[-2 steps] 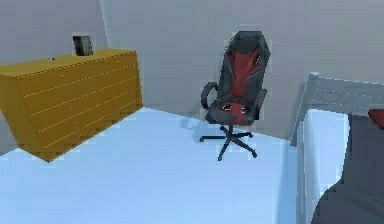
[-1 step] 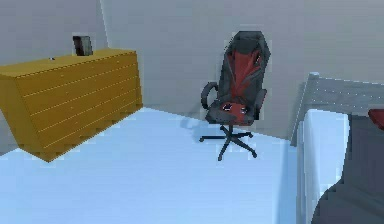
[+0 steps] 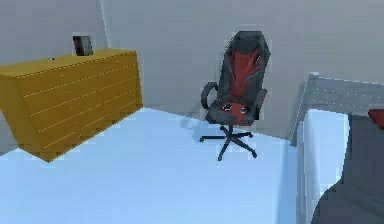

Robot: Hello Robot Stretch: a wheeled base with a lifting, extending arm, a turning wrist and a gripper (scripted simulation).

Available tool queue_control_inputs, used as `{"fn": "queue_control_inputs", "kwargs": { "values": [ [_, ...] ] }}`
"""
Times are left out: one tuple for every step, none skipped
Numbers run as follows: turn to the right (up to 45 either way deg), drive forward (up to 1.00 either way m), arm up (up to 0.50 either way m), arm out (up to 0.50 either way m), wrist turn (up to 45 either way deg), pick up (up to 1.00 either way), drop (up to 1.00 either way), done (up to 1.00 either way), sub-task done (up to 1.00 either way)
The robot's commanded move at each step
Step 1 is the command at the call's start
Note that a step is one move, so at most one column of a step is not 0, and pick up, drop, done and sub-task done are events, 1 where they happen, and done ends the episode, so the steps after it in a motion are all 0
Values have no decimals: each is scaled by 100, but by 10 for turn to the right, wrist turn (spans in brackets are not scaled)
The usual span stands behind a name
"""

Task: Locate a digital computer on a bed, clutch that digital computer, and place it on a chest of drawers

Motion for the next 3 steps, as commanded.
{"fn": "queue_control_inputs", "kwargs": {
  "values": [
    [0, 0, 0, 0, 450, 0, 0, 0, 0],
    [0, 0, 0, 0, 450, 0, 0, 0, 0],
    [0, 0, 0, 0, 330, 0, 0, 0, 0]
  ]
}}
